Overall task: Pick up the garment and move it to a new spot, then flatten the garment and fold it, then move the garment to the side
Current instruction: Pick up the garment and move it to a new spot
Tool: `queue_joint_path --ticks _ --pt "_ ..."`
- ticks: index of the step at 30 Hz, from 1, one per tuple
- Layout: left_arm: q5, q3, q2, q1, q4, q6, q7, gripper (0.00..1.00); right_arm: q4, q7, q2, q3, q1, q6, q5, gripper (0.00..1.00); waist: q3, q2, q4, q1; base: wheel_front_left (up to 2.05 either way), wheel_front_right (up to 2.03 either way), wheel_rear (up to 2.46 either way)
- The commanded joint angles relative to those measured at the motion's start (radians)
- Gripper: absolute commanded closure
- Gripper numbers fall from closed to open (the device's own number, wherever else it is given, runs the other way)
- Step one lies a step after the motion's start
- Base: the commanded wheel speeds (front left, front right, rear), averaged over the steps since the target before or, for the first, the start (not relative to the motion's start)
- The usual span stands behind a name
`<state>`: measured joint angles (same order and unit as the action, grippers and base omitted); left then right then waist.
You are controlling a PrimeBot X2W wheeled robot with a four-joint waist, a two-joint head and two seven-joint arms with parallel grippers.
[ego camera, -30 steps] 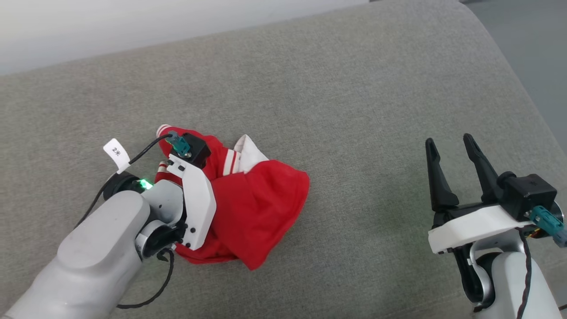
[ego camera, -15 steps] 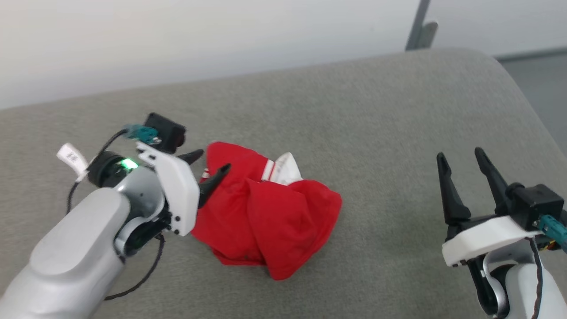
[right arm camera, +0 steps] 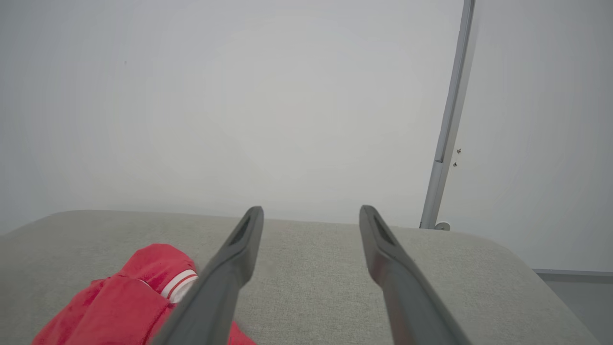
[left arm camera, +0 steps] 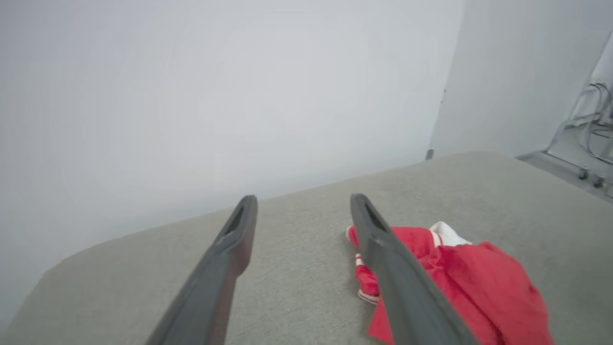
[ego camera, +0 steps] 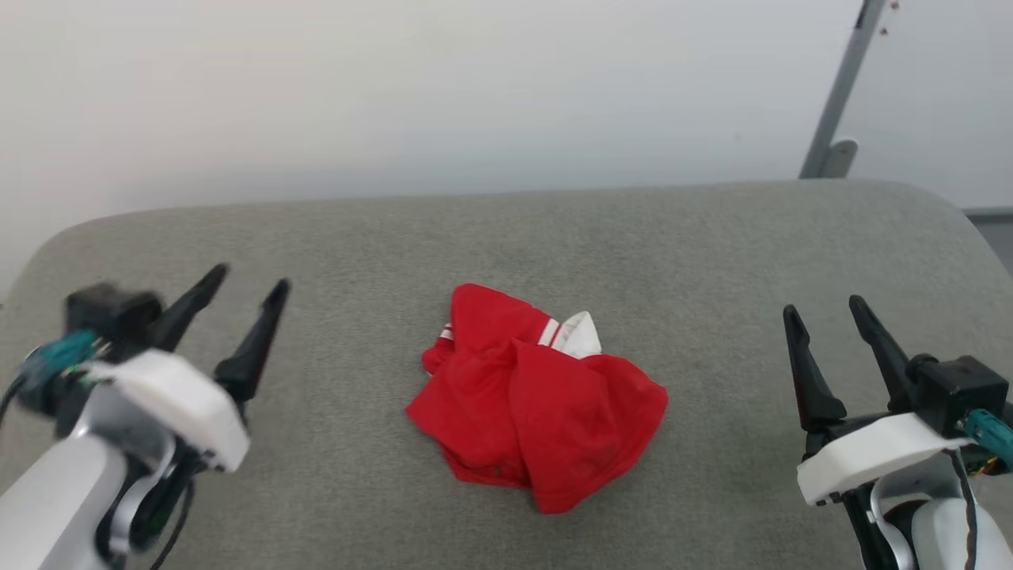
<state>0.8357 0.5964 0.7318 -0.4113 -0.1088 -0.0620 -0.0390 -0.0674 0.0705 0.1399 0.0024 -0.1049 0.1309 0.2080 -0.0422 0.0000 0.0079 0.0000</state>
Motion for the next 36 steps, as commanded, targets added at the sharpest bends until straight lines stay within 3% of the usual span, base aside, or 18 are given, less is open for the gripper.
queue_joint_path --ticks 1,9,15,26,36 --pt "0.007 -0.017 0.012 0.039 0.011 -0.014 -0.025 0.00 -0.001 0.003 0.003 0.001 0.015 0.000 0.007 0.00 -0.012 0.0000 0.017 0.0000 0.00 0.00 0.00" --pt "0.045 -0.110 0.068 0.245 0.065 -0.085 -0.180 0.00 -0.015 0.017 0.006 -0.001 0.035 0.000 0.016 0.00 -0.030 0.0000 0.046 0.0000 0.00 0.00 0.00" --pt "0.064 -0.188 0.059 0.382 0.091 -0.109 -0.221 0.00 -0.022 0.028 0.000 -0.012 0.056 0.000 0.017 0.00 -0.039 0.0000 0.064 0.0000 0.00 0.00 0.00" --pt "-0.029 -0.366 -0.048 0.539 0.123 -0.052 -0.227 0.00 -0.032 0.041 -0.006 -0.022 0.075 0.000 0.020 0.00 -0.045 0.0000 0.081 0.0000 0.00 0.00 0.00" --pt "-0.096 -0.456 -0.127 0.593 0.108 0.013 -0.227 0.00 -0.028 0.030 -0.009 -0.018 0.088 0.000 0.023 0.00 -0.042 0.0000 0.085 0.0000 0.00 0.00 0.00"
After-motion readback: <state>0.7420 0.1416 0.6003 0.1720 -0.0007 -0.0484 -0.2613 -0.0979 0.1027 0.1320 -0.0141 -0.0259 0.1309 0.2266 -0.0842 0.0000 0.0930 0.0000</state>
